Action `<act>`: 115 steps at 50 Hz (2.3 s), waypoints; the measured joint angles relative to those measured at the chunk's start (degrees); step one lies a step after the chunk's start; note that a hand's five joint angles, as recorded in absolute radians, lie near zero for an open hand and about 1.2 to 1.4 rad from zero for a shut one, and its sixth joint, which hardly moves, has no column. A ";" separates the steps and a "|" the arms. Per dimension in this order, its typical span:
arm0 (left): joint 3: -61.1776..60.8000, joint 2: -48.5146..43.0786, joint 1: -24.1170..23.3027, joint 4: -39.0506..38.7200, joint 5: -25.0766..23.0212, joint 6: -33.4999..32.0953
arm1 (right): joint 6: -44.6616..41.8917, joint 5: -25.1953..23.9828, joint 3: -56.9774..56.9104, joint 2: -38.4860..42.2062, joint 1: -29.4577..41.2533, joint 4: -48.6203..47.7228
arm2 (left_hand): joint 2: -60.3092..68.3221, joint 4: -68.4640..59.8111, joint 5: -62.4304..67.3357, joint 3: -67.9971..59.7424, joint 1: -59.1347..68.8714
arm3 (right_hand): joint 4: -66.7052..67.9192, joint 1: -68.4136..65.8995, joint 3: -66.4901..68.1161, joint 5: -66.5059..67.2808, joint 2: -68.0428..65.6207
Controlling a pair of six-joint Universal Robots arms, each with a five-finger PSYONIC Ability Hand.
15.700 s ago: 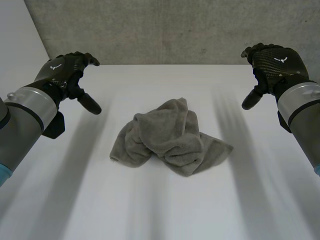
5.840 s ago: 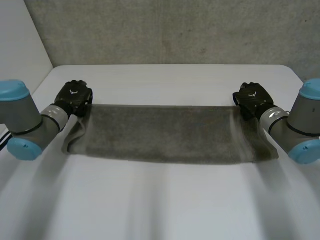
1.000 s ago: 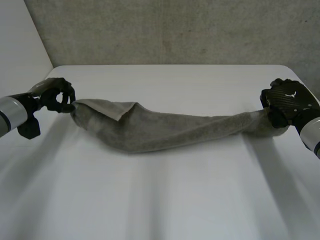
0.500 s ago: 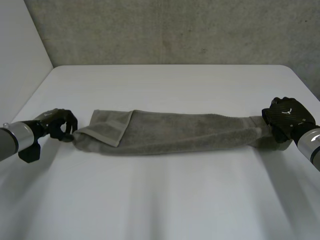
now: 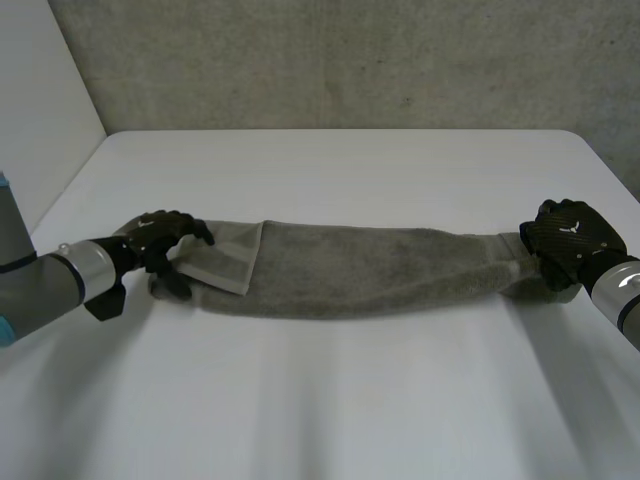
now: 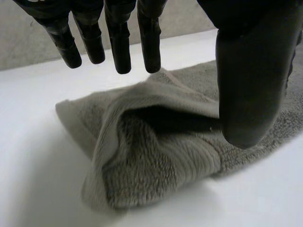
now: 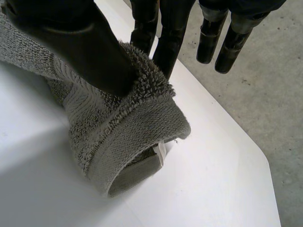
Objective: Fold the towel.
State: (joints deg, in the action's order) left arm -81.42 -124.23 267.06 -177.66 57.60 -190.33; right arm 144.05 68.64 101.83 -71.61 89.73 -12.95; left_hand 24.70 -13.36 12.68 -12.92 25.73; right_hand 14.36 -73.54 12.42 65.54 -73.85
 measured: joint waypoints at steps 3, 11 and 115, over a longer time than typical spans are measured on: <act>-0.23 0.01 -0.86 -2.22 0.39 -0.17 | 0.00 0.00 0.03 0.00 0.01 0.01 | 0.00 0.00 0.00 0.00 0.00 | 0.00 0.00 0.00 0.00 0.00; 0.08 -0.86 -2.75 -7.89 5.48 -0.76 | 0.00 0.00 0.24 -0.02 0.01 0.03 | 0.00 0.00 0.10 0.00 0.00 | 0.00 0.00 0.00 0.00 0.00; -13.91 19.48 -1.37 -17.00 17.94 2.05 | -6.39 -8.22 -15.02 -8.88 -5.45 10.57 | -6.47 0.00 -6.89 0.00 -4.78 | 0.00 -0.18 0.00 0.00 0.01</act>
State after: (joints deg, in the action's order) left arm -95.33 -104.75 265.69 -194.65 75.54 -188.29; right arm 137.67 60.42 86.80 -80.49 84.27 -2.37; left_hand 18.23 -13.36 5.78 -12.92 20.95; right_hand 14.36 -73.72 12.42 65.54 -73.84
